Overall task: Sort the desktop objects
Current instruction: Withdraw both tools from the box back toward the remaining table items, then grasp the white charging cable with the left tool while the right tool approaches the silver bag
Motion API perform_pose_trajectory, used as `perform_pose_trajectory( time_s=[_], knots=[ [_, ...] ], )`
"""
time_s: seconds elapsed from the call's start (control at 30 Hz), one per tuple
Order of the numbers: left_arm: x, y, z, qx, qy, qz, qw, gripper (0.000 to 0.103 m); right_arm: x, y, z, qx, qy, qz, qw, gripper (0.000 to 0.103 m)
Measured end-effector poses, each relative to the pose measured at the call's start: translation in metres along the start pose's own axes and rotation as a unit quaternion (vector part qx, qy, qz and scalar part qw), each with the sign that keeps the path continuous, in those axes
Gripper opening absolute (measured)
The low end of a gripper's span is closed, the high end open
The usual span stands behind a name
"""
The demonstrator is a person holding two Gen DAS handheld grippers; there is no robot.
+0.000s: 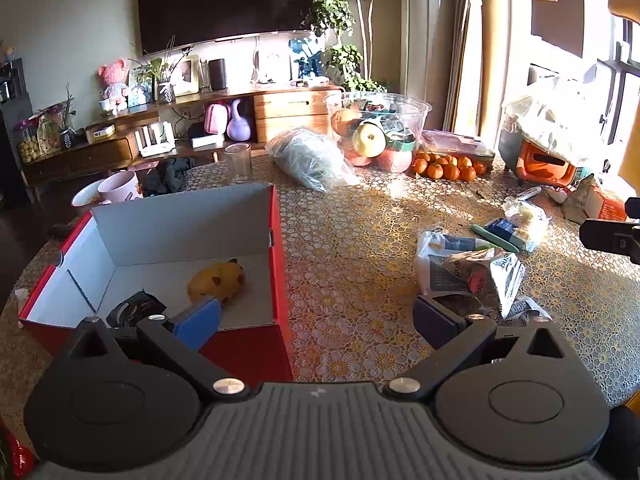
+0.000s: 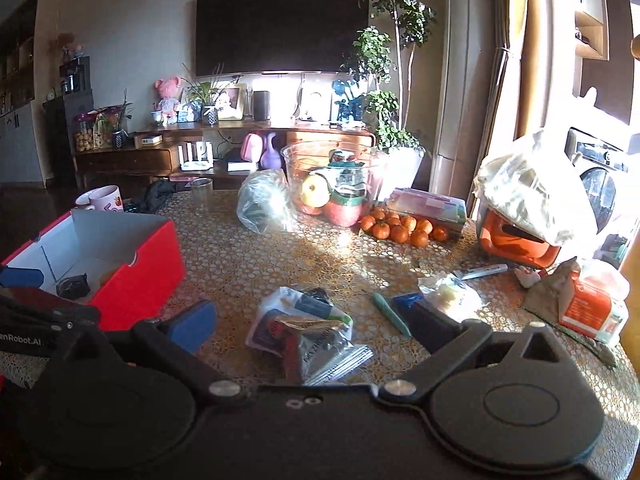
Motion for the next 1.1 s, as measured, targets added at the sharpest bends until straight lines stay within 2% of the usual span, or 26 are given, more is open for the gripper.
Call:
perform_pose_trajectory(
  time_s=[0.33, 0.67, 1.1],
  knots=[
    [-0.014, 0.009, -0.051, -0.046, 0.034, 0.003, 0.9984, 0.103, -0.029, -0.003, -0.033, -0.022, 0.014, 0.009, 1.0, 0.103],
    [-0.029, 0.023, -0.094, -0.078, 0.064, 0.007, 0.9949, 0.103, -0.052, 0.002, -0.052, -0.023, 0.021, 0.029, 0.999, 0.103],
    [-0.053, 0.046, -0.133, -0.121, 0.099, 0.021, 0.9875, 0.103, -0.056, 0.027, -0.059, -0.01, 0.015, 0.043, 0.999, 0.103]
  ],
)
Point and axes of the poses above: each gripper's, at about its wrist camera, not at the fingertips, and y roughly the way its jaws point, z to its left, x to its top, the point moved 9 cm from there along y, roughly the way its jaws point, and after that the axes turned 5 degrees about -z, right-handed, at the moved point
